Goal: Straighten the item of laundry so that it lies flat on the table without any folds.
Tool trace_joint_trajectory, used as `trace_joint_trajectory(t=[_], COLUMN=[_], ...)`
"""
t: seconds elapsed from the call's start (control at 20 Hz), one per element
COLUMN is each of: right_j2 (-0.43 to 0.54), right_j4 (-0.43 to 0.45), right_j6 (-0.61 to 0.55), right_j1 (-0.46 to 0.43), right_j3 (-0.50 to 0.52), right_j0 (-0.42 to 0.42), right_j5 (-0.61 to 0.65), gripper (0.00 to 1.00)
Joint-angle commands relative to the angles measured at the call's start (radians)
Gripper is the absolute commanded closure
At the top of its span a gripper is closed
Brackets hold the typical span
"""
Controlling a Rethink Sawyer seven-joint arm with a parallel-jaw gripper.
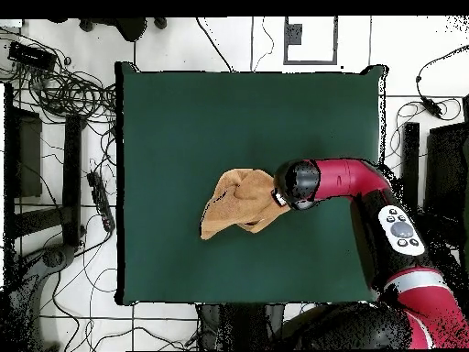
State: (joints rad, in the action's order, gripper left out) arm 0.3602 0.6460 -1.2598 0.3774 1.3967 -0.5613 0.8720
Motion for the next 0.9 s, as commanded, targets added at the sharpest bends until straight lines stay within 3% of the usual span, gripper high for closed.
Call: trace_joint_trajectory(t=[0.05,0.45,0.6,0.9], right_j2=[0.0,-0.016,-0.073,-0.133], right_j4=[0.087,0.084,0.12,0.148], right_j6=[-0.027,-0.034,-0.122,-0.059], right_j1=[-0.238,-0.235,-0.211,-0.131], right_j3=[-0.035,-0.054,-0.065,-0.028], right_j0=[0.034,0.056,0.108,0.115], right_j5=[-0.181,-0.133,-0.152,-0.114], gripper=[1.0,1.0,1.0,1.0])
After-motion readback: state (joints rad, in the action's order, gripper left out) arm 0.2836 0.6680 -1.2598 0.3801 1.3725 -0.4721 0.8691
